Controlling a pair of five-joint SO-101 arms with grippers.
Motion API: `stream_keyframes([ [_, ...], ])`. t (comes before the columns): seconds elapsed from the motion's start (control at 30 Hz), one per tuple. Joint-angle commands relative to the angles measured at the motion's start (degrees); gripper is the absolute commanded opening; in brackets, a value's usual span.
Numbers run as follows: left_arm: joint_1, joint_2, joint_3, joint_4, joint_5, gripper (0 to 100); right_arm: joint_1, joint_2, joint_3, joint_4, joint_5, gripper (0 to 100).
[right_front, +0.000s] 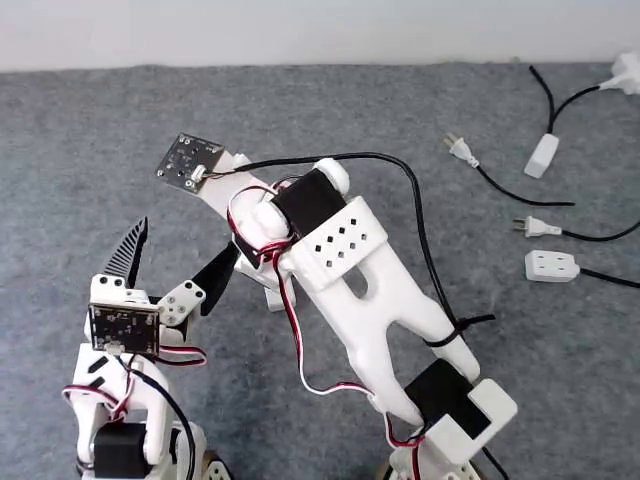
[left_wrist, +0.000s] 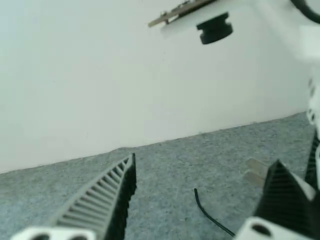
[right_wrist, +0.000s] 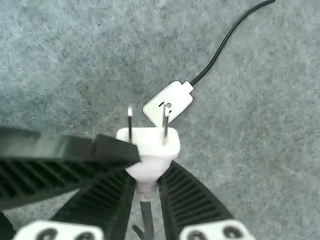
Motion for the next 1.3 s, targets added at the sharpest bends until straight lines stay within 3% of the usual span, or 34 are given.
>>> stream_keyframes([
  [0.0,-0.26,-0.62,1.36,-1.41,-0.88,40,-1.27,-3.56,-3.69,1.98,-2.11,0.8],
  [1.27,-0.26,-0.70,2.77,-1.41,-0.97,40,-1.27,-7.34,-3.43,1.98,-6.51,0.9],
])
